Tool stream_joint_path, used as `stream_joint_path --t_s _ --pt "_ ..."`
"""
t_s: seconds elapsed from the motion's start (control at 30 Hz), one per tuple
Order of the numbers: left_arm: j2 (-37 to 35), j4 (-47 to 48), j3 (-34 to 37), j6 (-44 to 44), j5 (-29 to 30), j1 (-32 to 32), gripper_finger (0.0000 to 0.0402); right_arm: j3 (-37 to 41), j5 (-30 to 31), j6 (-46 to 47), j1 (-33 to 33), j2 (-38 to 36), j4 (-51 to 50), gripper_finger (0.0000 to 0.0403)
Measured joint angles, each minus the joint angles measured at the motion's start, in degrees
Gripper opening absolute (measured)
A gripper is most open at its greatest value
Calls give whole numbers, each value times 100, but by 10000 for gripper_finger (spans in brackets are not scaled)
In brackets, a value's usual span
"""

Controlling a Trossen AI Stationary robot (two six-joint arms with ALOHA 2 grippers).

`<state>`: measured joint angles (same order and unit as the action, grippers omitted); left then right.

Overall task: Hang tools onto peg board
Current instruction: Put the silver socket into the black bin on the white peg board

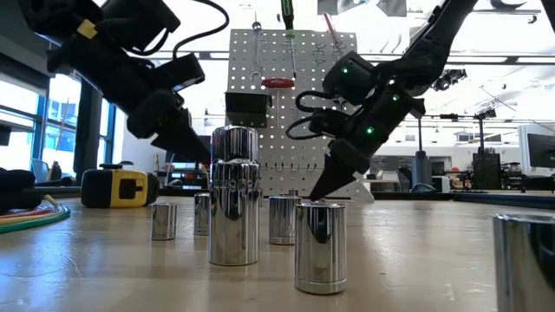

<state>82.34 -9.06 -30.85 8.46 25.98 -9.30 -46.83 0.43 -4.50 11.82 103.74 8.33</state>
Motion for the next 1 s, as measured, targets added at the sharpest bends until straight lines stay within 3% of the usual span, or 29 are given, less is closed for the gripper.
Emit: stream_joint_path --t_s 0.17,0.43,0.87,1.0 --pt "15 -128 0 -118 21 2 165 0 0 54 14 -2 -70 71" --pt "14 -157 0 -158 22 22 165 0 -45 44 17 -3 -116 4" --pt "13 -154 0 -102 11 22 165 11 -46 -43 -1 -152 -111 15" --pt "11 -151 2 -99 10 22 165 9 -43 -202 -99 -587 -669 49"
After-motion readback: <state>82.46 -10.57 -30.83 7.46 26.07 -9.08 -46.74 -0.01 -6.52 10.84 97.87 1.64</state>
